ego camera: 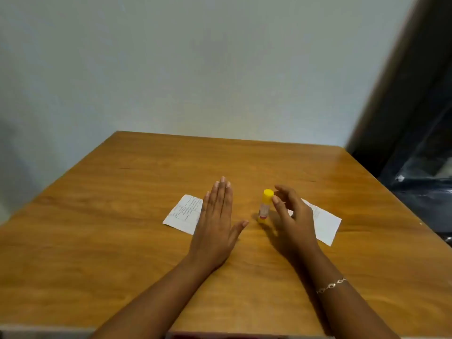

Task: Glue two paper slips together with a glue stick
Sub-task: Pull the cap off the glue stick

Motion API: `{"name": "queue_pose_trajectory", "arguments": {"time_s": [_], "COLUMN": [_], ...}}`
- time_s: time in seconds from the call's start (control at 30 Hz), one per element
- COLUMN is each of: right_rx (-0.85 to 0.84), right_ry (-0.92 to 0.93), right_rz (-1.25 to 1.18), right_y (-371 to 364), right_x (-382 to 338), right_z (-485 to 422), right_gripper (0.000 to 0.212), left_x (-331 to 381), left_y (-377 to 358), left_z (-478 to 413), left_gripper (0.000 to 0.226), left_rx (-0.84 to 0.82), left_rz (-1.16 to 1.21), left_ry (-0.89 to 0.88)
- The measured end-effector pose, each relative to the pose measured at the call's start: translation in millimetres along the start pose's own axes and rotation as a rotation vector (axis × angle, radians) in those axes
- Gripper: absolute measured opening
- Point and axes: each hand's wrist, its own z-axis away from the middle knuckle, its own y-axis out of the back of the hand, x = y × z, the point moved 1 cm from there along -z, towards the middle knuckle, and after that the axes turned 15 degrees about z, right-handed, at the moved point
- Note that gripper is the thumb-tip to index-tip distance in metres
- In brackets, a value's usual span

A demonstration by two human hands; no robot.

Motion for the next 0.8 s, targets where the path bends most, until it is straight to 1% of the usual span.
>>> {"name": "queue_pose_trajectory", "arguments": {"time_s": [0.07, 0.17, 0.27, 0.4, 0.53, 0.63, 0.73, 0.8], "right_rx": [-0.059, -0.143, -0.158, -0.199, -0.239, -0.256, -0.249, -0.246], "right_ry": [-0.014, 0.015, 0.039, 0.075, 0.168, 0.203, 0.210, 0.208], "right_rz": [0.012, 0.055, 0.110, 0.082, -0.017, -0.050, -0.049, -0.052], "right_y": [-1.5, -9.6, -14.1, -20.1, -25.5, -26.1, -26.6, -26.8], "right_x": [-2.6, -2.1, -2.1, -7.5, -20.5, -25.1, -23.6, -21.4], "right_z": [1.7, 4.6, 5.4, 11.7, 22.9, 26.3, 25.6, 24.3], "right_gripper": [0.030, 0.018, 0.012, 0.010, 0.006, 0.014, 0.019, 0.019], "left_x": [8.0, 16.2, 23.6, 34.9, 35.1, 34.7, 33.7, 34.2], "left_y": [2.6, -0.3, 0.4, 3.1, 5.7, 5.0, 2.3, 2.2], "left_z": [3.9, 11.9, 16.5, 21.6, 19.6, 18.4, 16.6, 13.9], "left_gripper": [0.074, 0.073, 0.073, 0.071, 0.054, 0.053, 0.041, 0.038], "left_rx": [-0.005, -0.034, -0.012, 0.002, 0.099, 0.133, 0.156, 0.189], "left_rz": [-0.003, 0.006, 0.041, 0.172, 0.274, 0.309, 0.337, 0.363], "left_ry": [0.006, -0.009, -0.001, 0.094, 0.220, 0.213, 0.194, 0.194]}}
